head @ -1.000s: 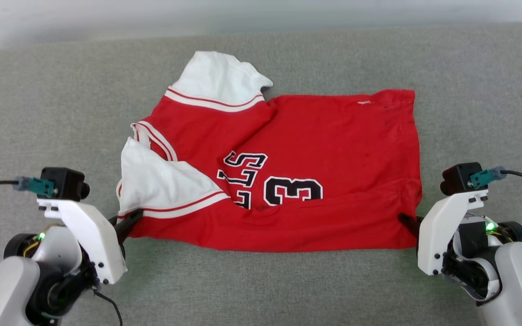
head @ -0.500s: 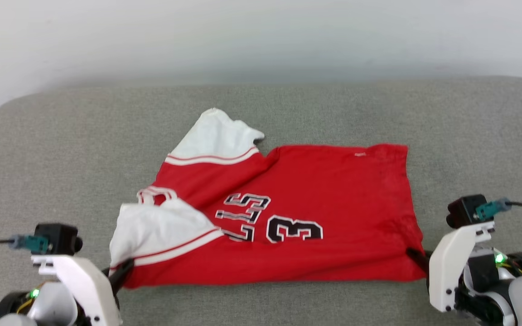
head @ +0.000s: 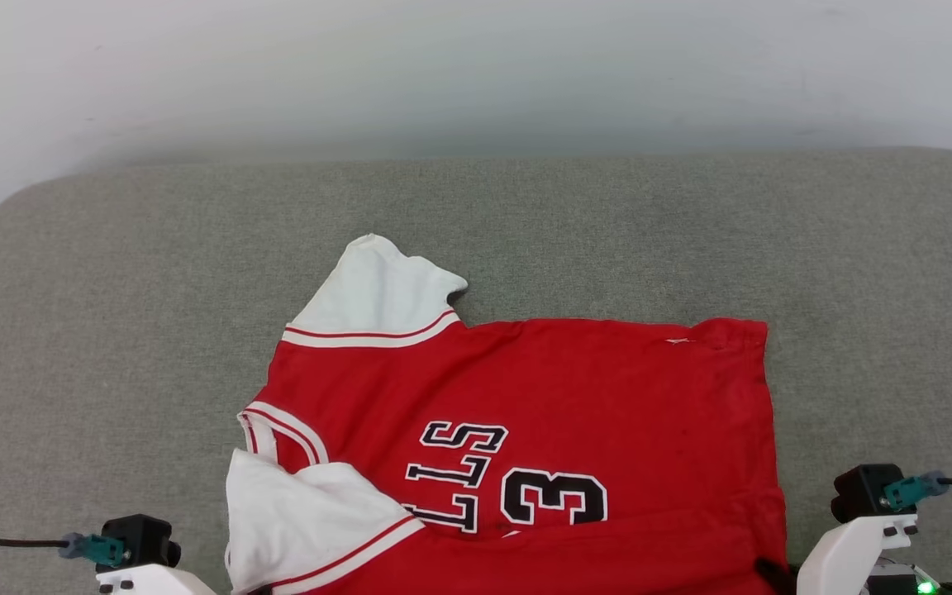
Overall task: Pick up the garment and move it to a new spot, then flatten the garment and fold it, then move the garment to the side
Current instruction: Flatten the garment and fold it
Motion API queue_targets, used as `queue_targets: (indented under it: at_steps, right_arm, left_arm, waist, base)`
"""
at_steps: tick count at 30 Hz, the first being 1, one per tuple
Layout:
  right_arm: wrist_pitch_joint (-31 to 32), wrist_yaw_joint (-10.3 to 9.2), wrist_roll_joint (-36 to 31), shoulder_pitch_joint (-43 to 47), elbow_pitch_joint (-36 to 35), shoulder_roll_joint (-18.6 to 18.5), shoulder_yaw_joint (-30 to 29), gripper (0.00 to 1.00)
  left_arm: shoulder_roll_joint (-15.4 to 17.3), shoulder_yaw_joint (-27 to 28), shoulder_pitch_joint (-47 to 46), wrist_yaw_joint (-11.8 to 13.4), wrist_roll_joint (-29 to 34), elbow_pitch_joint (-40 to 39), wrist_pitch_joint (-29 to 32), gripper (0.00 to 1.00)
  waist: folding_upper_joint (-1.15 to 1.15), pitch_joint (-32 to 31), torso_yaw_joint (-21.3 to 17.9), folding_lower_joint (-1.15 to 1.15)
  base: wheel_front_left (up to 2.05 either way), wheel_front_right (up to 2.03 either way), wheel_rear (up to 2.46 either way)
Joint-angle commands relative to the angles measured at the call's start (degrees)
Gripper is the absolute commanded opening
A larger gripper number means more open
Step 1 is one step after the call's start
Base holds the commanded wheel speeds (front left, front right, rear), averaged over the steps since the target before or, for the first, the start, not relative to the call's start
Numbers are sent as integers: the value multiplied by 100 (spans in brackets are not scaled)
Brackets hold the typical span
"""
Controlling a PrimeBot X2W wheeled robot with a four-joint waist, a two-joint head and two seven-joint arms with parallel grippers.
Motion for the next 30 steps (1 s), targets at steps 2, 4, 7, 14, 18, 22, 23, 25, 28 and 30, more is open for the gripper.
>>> queue_targets:
  at_steps: [2, 4, 7, 14, 18, 22, 23, 25, 28, 30]
  right_arm:
    - [-226, -2, -48, 91, 5, 73, -32, 100]
    - [-533, -1, -81, 109, -65, 101, 13, 100]
    - [-1150, -2, -134, 116, -222, 83, 132, 100]
    - [-2859, -2, -573, -97, -432, 237, -7, 100]
    - [-3519, -2, -894, -279, -481, 335, -128, 100]
    - [-3896, -2, -1089, -539, -584, 456, -216, 100]
    - [-3954, -2, -1134, -609, -622, 476, -223, 100]
    - [-4014, -2, -1203, -754, -718, 526, -234, 100]
    - [-4043, -2, -1261, -1011, -920, 591, -193, 100]
    - [-4050, -2, -1301, -1172, -1026, 637, -169, 100]
  left_arm:
    - [-130, -11, -205, -95, -8, 151, -141, 100]
    - [-203, -48, -307, -157, 44, 239, -237, 100]
    - [-218, 2, -519, -142, 313, 299, -574, 100]
    - [-403, 7, -1190, -79, 986, 272, -1398, 100]
    - [-557, -62, -1578, -115, 1332, 356, -1856, 100]
    - [-646, -152, -2080, -105, 1708, 500, -2194, 100]
    - [-675, -159, -2209, -92, 1786, 554, -2279, 100]
    - [-726, -176, -2468, -102, 1874, 699, -2367, 100]
    - [-738, -118, -2933, -150, 1927, 960, -2407, 100]
    - [-725, -82, -3234, -252, 1873, 1176, -2359, 100]
  waist:
    - [0, 21, 7, 0]
    - [0, 14, 14, 0]
    - [0, -36, 35, 0]
    - [0, -171, 15, 0]
    - [0, -179, -60, 0]
    - [0, -14, -199, 0]
    - [0, 59, -242, 0]
    - [0, 237, -332, 0]
    - [0, 608, -514, 0]
    - [0, 841, -650, 0]
  base:
    - [0, 0, 0]
    - [0, 0, 0]
    - [0, 0, 0]
    - [0, 0, 0]
    - [0, 0, 0]
    - [0, 0, 0]
    - [0, 0, 0]
    - [0, 0, 0]
    - [0, 0, 0]
    - [0, 0, 0]
